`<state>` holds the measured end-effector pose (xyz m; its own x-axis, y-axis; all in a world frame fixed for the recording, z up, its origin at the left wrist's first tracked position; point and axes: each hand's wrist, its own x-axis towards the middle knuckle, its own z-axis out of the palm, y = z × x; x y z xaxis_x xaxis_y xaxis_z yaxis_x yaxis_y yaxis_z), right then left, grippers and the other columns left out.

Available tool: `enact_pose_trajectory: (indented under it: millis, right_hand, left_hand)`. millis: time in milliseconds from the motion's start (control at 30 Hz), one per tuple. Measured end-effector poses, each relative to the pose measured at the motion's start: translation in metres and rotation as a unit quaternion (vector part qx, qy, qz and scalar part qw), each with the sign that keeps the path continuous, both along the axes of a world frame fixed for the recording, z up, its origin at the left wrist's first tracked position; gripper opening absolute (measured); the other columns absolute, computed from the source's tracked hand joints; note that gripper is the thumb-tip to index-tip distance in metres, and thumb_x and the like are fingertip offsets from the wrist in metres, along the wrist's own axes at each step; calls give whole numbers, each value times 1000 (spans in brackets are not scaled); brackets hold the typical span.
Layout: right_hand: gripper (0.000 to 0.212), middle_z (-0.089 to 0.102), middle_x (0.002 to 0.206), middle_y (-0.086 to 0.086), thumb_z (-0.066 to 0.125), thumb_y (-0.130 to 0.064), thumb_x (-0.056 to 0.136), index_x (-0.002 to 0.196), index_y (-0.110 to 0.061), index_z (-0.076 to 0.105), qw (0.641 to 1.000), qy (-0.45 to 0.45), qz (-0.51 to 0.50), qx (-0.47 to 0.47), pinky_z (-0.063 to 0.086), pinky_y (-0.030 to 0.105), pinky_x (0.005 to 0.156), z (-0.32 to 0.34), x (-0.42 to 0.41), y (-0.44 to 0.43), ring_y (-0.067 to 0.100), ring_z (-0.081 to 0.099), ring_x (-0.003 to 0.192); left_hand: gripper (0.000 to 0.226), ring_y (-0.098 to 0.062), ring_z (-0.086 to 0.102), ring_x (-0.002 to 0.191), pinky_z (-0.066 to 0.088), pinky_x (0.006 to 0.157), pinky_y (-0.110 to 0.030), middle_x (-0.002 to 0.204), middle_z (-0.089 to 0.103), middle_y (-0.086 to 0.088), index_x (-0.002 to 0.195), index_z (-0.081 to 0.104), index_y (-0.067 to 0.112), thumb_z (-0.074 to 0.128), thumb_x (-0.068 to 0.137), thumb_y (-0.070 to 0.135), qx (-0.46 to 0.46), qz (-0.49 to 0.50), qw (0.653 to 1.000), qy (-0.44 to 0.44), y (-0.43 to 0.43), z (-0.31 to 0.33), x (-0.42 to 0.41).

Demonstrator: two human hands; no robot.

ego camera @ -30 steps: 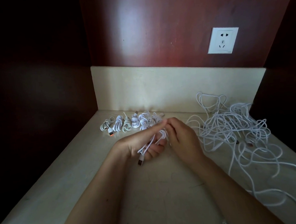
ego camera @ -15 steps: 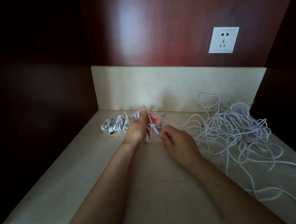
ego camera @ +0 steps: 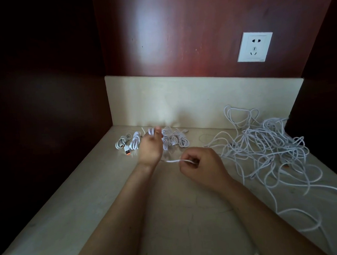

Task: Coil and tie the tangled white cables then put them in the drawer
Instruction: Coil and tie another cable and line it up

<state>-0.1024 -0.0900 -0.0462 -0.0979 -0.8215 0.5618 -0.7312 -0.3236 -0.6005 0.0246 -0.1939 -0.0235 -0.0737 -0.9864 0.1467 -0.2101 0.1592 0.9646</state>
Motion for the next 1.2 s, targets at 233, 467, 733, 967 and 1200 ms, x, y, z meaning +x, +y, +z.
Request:
enact_pose_trajectory:
  millis: [233,467,733,967,1200]
  right_hand:
    - [8,56,59,-15,61,-33,81,73,-35,63,993,-101,14,-58,43,34,58,11,-6,-2,5,49,55]
    - [10,67,70,-12,66,-45,81,74,-38,65,984,-122,-67,-110,53,41,65,12,-21,-8,10,63,66]
    - [31,68,77,-17,50,-55,84,83,-30,68,990,-77,-97,-71,51,34,68,6,-22,-8,2,63,73]
    - [13,55,58,-18,51,-31,99,90,-26,59,992,-66,-82,-63,39,32,54,4,-21,-7,5,49,51]
    - [17,48,59,-9,53,-29,97,81,-28,48,997,15,-79,2,42,37,62,-4,-18,-10,8,46,59]
  left_hand:
    - [67,-18,41,44,32,43,-22,54,49,-4,62,53,16,30,93,70,137,-234,962,-35,12,0,1]
    - [71,-9,38,37,25,35,-14,50,45,1,64,48,15,14,95,69,270,-367,890,-40,26,4,-8]
    - [66,-6,23,40,16,37,-15,49,30,4,53,42,22,32,70,84,253,-433,862,-70,35,8,-6]
    - [53,-9,28,39,21,38,-18,48,27,3,59,43,20,36,98,57,154,-367,917,-26,41,13,-7]
    - [54,-8,53,49,40,48,-17,56,65,5,72,70,20,35,102,49,44,-130,986,95,23,4,-9]
